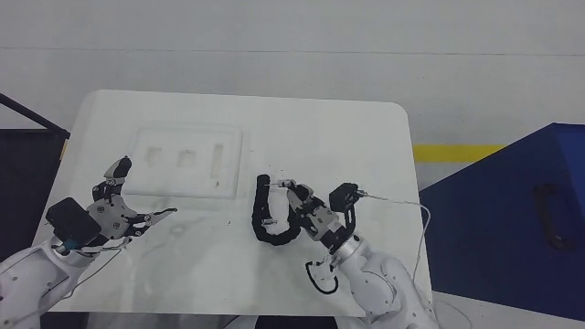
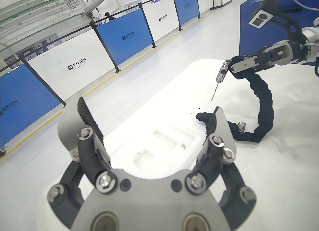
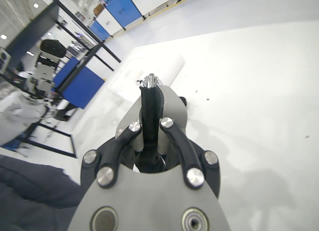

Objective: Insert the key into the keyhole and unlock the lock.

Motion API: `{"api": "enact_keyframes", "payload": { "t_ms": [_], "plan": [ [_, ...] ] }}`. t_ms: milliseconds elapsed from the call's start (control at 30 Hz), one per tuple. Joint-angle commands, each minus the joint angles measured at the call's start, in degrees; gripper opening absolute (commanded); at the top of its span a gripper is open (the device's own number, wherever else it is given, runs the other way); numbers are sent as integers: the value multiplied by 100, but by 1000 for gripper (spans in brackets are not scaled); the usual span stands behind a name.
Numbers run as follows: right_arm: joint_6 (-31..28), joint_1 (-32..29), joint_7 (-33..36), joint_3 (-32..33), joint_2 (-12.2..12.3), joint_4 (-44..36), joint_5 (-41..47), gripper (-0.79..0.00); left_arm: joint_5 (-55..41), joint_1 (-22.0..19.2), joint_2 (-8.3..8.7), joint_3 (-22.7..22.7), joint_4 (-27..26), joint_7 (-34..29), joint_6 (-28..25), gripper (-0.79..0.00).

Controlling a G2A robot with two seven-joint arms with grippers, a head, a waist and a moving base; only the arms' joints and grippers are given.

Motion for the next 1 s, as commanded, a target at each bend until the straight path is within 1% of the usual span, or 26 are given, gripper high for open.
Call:
{"api": "enact_keyframes", "payload": {
  "t_ms": [0,33,167,200,233,267,300,333,367,400,500,600,667,733,833,900,967],
  "plan": [
    [0,59,333,67,-4,150,998,-785,0,0,0,0,0,0,0,0],
    [112,127,495,144,-1,269,1300,-785,0,0,0,0,0,0,0,0],
    [444,238,730,224,8,457,1586,-785,0,0,0,0,0,0,0,0],
    [498,247,756,226,9,476,1605,-785,0,0,0,0,0,0,0,0],
    [709,262,807,238,18,518,1474,-785,0,0,0,0,0,0,0,0],
    [941,269,831,227,28,499,1197,-763,0,0,0,0,0,0,0,0],
    [1087,256,835,206,31,471,1061,-419,0,0,0,0,0,0,0,0],
    [1288,220,791,163,29,387,939,0,0,0,0,0,0,0,0,0],
    [1398,201,760,155,32,352,823,0,0,0,0,0,0,0,0,0],
    [1658,154,722,131,48,236,396,0,0,0,0,0,0,0,0,0],
    [2224,-21,608,121,73,-138,-246,0,0,0,0,0,0,0,0,0],
    [2850,-367,357,78,115,-853,-1293,0,0,0,0,0,0,0,0,0],
    [3132,-612,-62,25,137,-1342,-1989,0,0,0,0,0,0,0,0,0],
    [3544,-1022,-642,-105,167,-1898,-3007,0,0,0,0,0,0,0,0,0],
    [3878,-1499,-1182,-376,192,-2374,-3944,0,0,0,0,0,0,0,0,0],
    [3867,-1685,-1356,-545,201,-2513,-4166,0,0,0,0,0,0,0,0,0],
    [3886,-1679,-1355,-535,200,-2510,-4148,-6,0,0,0,0,0,0,0,0]
  ]
}}
